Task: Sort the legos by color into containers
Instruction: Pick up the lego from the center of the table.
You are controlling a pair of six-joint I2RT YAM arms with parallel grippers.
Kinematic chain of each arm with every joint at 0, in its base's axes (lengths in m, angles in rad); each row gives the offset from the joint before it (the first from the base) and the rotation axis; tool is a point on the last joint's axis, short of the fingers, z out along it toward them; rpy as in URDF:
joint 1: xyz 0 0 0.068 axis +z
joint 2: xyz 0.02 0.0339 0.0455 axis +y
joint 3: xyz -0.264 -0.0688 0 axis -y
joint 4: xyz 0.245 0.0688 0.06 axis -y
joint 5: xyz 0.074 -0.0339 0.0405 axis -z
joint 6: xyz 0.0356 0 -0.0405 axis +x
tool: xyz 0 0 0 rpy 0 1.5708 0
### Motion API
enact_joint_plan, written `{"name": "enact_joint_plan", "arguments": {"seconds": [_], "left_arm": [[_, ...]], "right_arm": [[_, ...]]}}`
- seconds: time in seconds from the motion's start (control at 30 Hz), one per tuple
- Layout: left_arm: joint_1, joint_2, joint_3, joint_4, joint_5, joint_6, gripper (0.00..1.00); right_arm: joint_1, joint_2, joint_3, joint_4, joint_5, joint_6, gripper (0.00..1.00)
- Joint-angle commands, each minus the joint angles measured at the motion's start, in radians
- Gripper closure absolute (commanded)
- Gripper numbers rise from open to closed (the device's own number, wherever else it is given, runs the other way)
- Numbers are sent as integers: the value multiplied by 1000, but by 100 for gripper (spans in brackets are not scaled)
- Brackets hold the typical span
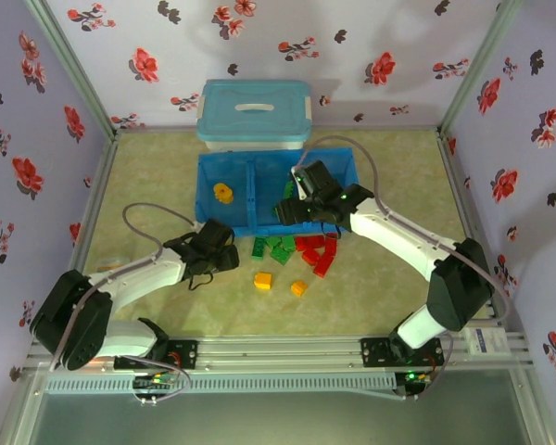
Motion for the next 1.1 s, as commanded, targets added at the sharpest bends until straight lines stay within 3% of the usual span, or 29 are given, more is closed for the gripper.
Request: {"name": "enact_joint_plan", "arguments": {"seconds": [0.0, 0.43, 0.8, 1.07], "left_arm": [[-7, 32, 41, 14, -6, -22, 33], [-25, 98, 81, -8, -14, -20, 48], [-52, 148, 92, -27, -31, -20, 49], [-66, 144, 123, -67, -59, -3, 65]], "right_arm": [[7, -33, -26, 23, 8, 10, 18], [3, -52, -75, 43, 21, -1, 18], [-6, -63, -108, 65, 20, 1, 18], [-7, -78, -116, 65, 31, -1, 19]]}}
